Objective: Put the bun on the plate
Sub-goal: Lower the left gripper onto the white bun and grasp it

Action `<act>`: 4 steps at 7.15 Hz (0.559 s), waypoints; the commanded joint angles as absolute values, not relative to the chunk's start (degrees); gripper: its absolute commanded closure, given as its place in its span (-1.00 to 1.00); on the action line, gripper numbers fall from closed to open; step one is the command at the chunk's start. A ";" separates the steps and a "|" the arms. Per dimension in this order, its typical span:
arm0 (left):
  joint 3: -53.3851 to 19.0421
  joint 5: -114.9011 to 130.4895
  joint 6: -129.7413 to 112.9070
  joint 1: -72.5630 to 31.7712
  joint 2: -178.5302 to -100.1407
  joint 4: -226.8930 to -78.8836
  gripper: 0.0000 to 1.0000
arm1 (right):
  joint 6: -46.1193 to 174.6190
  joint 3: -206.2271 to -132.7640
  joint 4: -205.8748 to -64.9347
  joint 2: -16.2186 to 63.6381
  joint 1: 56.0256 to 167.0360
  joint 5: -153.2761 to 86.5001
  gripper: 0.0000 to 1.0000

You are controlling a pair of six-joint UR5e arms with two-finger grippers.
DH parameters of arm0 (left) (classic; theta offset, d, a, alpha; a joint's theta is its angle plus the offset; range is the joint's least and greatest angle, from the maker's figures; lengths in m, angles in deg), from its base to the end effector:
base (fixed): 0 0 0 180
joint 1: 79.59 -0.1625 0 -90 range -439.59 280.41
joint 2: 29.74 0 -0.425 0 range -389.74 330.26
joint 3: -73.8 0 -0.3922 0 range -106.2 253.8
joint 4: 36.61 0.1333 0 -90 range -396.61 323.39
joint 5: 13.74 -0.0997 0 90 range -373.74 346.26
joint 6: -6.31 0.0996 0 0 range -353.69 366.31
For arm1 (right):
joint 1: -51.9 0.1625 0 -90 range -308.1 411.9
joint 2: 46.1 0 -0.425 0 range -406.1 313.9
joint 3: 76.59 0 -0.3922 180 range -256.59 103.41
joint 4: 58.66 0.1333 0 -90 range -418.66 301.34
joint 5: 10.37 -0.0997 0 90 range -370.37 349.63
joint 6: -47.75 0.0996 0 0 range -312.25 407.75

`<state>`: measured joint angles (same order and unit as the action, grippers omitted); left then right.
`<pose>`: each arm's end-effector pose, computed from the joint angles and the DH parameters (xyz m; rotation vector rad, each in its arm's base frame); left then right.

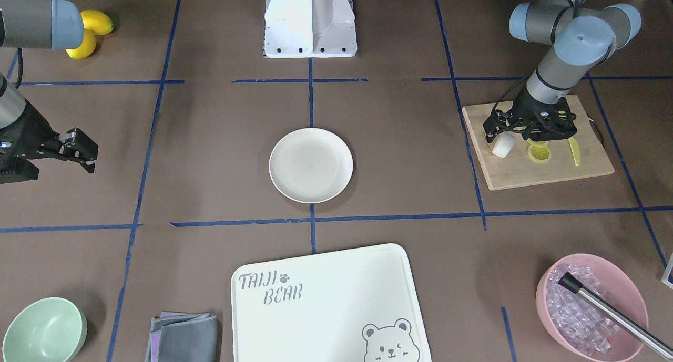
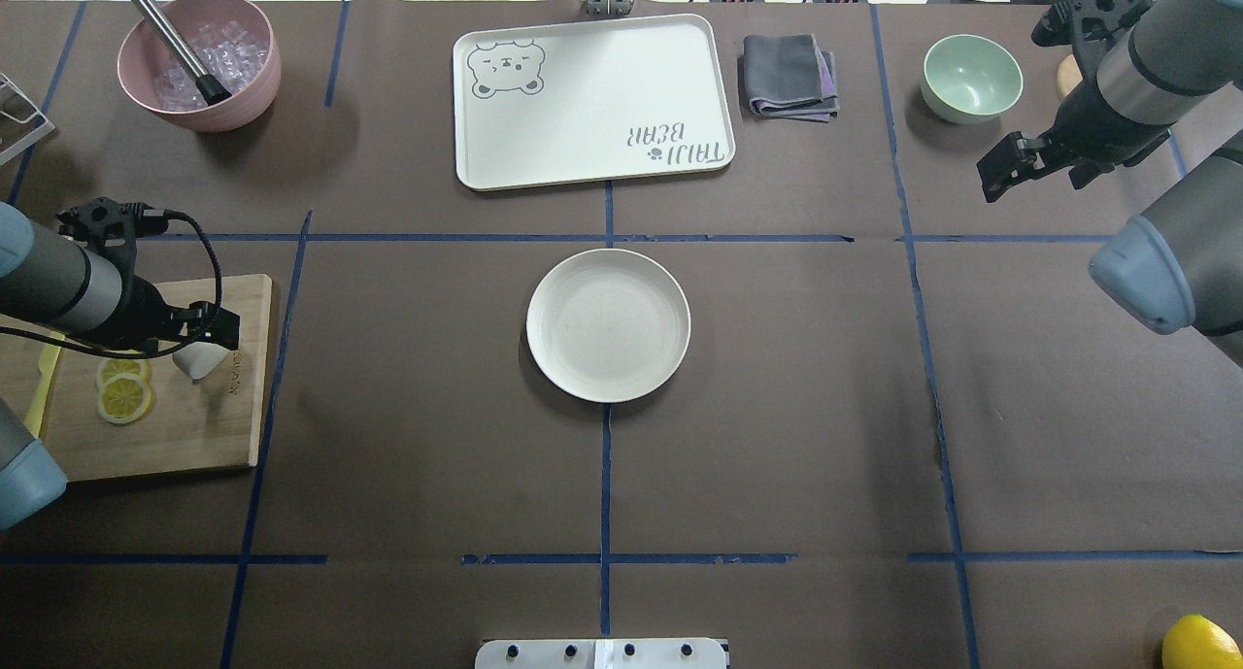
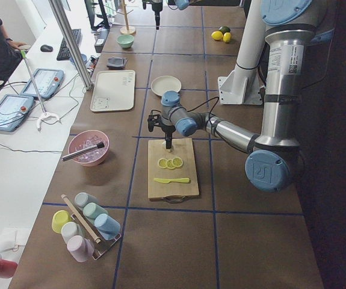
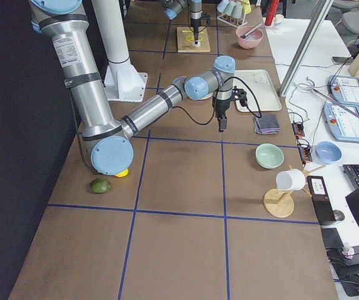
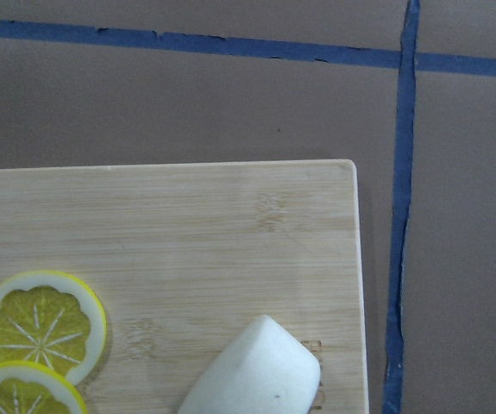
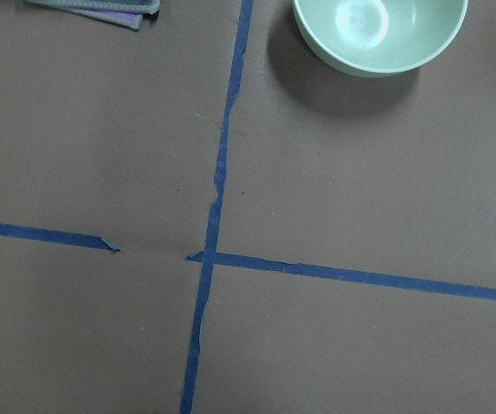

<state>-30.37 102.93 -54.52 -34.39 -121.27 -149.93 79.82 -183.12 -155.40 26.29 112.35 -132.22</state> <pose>0.3052 -0.4331 0.4876 0.0477 0.8024 -0.1061 -0.2161 -0.5449 0.3767 0.1207 -0.7065 -0.0908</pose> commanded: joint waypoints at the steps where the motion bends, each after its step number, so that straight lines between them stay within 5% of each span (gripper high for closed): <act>1: -29.91 102.80 -54.59 -35.02 -121.32 -149.99 -1.00 | 79.74 -183.11 -155.34 26.41 112.46 -132.36 -1.00; 4: -29.04 102.89 -54.60 -36.00 -121.32 -149.99 -1.00 | 79.74 -183.20 -155.34 26.50 112.63 -132.36 -1.00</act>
